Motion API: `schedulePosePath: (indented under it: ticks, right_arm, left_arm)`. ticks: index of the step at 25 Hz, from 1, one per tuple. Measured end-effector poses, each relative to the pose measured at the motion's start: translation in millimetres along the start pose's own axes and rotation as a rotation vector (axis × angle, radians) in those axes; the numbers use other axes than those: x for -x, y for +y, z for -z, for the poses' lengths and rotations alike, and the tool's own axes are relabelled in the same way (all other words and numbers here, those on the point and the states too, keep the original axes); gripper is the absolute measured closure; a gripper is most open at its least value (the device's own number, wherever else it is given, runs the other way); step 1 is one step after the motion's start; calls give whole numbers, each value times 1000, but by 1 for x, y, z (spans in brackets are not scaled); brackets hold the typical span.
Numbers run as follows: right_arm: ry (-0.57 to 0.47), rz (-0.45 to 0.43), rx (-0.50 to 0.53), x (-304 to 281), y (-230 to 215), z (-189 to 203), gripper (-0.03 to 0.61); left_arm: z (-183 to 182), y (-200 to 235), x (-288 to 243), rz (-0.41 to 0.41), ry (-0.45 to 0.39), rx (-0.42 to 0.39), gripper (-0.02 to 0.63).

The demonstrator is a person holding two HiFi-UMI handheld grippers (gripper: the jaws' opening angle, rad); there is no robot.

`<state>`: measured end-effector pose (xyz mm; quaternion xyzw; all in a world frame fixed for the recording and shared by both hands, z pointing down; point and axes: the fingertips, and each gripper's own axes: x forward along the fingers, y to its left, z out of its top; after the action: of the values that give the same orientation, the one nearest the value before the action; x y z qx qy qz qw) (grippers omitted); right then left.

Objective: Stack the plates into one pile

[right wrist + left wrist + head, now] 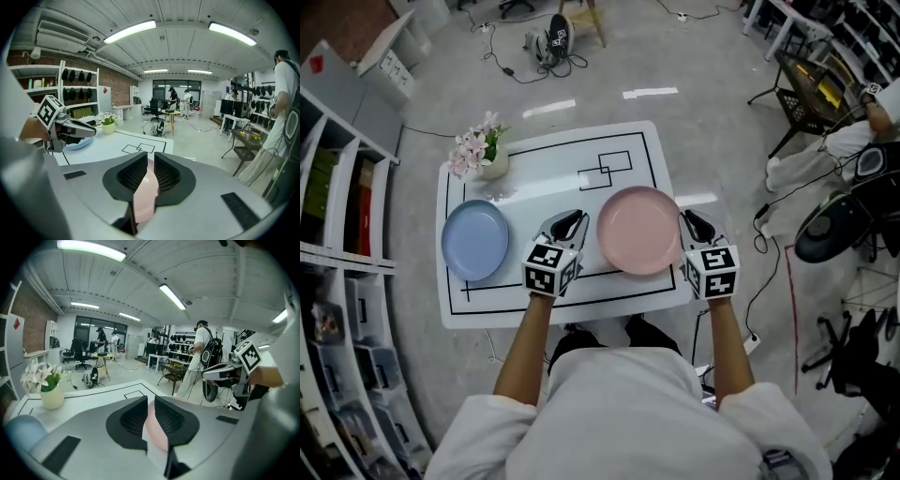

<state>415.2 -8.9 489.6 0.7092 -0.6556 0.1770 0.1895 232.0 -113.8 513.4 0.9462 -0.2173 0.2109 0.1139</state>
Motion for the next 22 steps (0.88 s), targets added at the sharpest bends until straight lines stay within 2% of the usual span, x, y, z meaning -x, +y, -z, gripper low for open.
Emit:
schedulePosePath:
  ticks: [3,8,11,13,15,22]
  right_arm:
    - [41,-25,-37,-9,-14,25,488]
    - [130,-58,-148,-32,-33,77,407]
    - [170,-99,-272,-48,-42,105,400]
    - [198,-125,-310,-56,-43,120,400]
    - [229,-151,-304,-60,-42,133,402]
    - [296,-207,-232,-71,-30,163,433]
  left_arm:
    - [23,-9,-21,1,63,20,485]
    - [67,-18,-51,-28,155,61,472]
    - [89,-16,-66,-64,200,97,471]
    - [104,-16,-73,-86,231,116,471]
    - [112,-18,-78,-110,236,126,471]
    - [112,-8,-81,-208,172,122,500]
